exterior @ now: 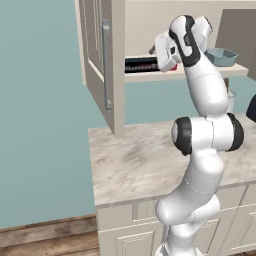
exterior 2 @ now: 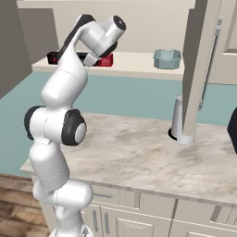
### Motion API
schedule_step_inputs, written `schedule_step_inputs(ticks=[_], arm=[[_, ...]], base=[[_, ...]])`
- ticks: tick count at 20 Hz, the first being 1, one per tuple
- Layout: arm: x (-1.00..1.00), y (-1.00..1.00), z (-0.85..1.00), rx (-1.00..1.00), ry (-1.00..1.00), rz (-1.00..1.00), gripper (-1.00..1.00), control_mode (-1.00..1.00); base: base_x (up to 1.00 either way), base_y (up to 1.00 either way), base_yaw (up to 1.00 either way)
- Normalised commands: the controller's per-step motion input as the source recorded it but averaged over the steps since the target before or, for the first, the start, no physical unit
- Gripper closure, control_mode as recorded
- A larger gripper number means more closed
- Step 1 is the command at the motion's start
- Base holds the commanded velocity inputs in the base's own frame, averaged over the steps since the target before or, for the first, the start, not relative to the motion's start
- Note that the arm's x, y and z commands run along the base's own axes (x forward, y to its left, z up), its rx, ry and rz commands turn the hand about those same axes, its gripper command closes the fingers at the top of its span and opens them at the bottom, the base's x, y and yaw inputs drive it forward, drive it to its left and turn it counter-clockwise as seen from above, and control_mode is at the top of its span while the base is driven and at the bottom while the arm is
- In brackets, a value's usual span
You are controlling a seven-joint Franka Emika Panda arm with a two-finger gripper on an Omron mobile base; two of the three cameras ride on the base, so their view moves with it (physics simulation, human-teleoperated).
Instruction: Retrieve the tupperware and aluminum foil from the cabinet and place them on the dining counter near the plate with avocado and mushroom to prepare for storing leftovers.
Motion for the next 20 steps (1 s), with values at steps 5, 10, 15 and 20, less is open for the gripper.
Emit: schedule_step_inputs(ticks=[5, 10, 15, 20], arm=[[0.05, 0.0, -0.43, -0.07, 0.04, 0.01, -1.0, -1.0], [0.37, 0.01, -0.13, -0.06, 0.2, 0.0, 1.0, -1.0], [0.32, 0.11, -0.17, -0.15, 0.31, 0.0, 1.0, -1.0], [0.04, 0.04, -0.24, -0.11, 0.17, 0.0, 1.0, -1.0]], base=[[0.0, 0.0, 0.0], [0.0, 0.0, 0.0], [0.0, 0.0, 0.0], [0.0, 0.0, 0.0]])
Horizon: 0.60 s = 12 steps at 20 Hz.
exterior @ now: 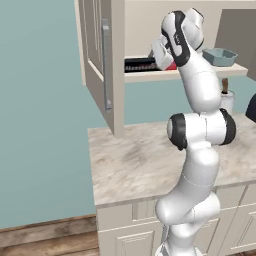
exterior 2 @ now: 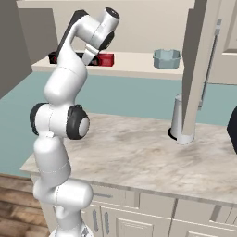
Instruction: Retrieve the tupperware and aluminum foil from the cabinet and place them on the dining counter near the plate with avocado and mushroom to prepare for storing leftovers.
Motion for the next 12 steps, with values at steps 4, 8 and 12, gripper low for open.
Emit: schedule_step_inputs(ticks=[4, 8, 12], arm=[[-0.69, -0.09, -0.37, 0.0, -0.24, 0.0, 1.0, -1.0], [-1.0, -0.29, -0.28, 0.02, -0.65, 0.0, 1.0, -1.0], [-1.0, -0.41, -0.25, 0.04, -0.59, 0.0, 1.0, -1.0]], base=[[0.0, 0.0, 0.0], [0.0, 0.0, 0.0], [0.0, 0.0, 0.0]])
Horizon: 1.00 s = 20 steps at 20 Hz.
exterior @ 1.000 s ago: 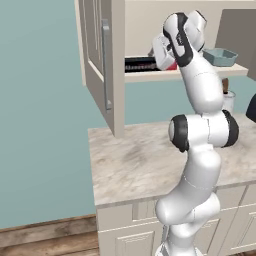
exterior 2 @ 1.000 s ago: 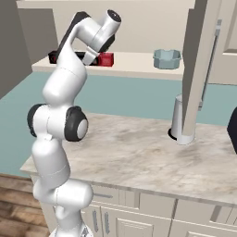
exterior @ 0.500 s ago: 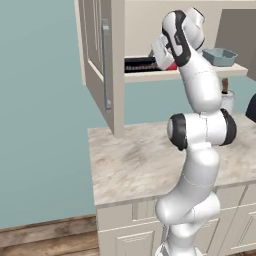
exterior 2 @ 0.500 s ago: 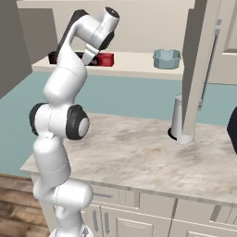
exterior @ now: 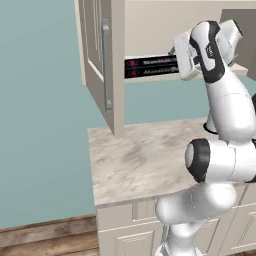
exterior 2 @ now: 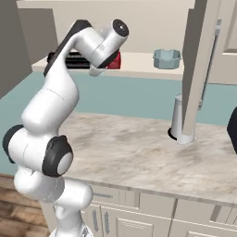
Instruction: Retrieve the tupperware and aluminum foil from the cabinet and place them on the dining counter near the plate with avocado and mushroom to prepare for storing leftovers.
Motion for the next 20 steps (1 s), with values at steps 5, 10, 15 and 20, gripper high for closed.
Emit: schedule_step_inputs(ticks=[5, 10, 15, 20], arm=[[-1.0, -0.32, 0.01, 0.0, -0.09, -0.01, 1.0, -1.0], [-1.0, -0.15, 0.07, -0.11, 0.13, -0.03, 1.0, -1.0], [-1.0, -0.04, -0.06, -0.15, 0.3, -0.03, 1.0, -1.0], [-1.0, 0.0, -0.16, -0.17, 0.28, -0.1, 1.0, -1.0]], base=[[0.0, 0.0, 0.0], [0.0, 0.0, 0.0], [0.0, 0.0, 0.0], [0.0, 0.0, 0.0]])
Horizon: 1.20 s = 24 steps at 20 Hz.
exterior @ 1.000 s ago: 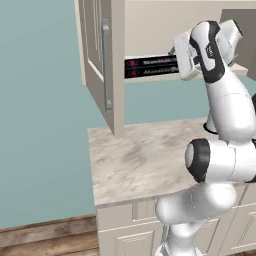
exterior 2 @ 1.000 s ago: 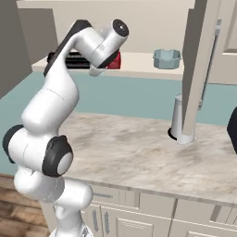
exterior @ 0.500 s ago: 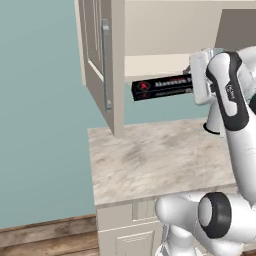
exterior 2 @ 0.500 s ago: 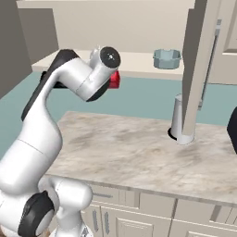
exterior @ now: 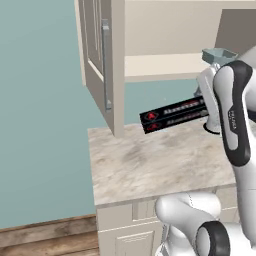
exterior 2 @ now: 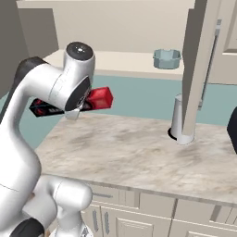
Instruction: Retrieve the tupperware and aluminum foil from the cabinet and place them on the dining counter near the plate with avocado and mushroom to prepare for storing leftovers.
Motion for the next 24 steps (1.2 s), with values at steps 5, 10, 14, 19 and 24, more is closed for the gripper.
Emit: schedule_step_inputs(ticks=[5, 10, 14, 19, 24], arm=[[-0.8, 0.0, -0.1, -0.09, 0.09, -0.09, 1.0, 1.0], [0.0, 0.0, 0.0, 0.0, 0.0, 0.0, 1.0, 1.0], [0.0, 0.0, 0.0, 0.0, 0.0, 0.0, 1.0, 1.0], [0.0, 0.0, 0.0, 0.0, 0.0, 0.0, 1.0, 1.0], [0.0, 0.0, 0.0, 0.0, 0.0, 0.0, 1.0, 1.0]], base=[[-0.2, -0.01, -0.03], [-1.0, -0.21, -0.23], [-1.0, -0.09, -0.46], [-0.78, 0.04, -0.79], [-0.21, 0.15, -0.98]])
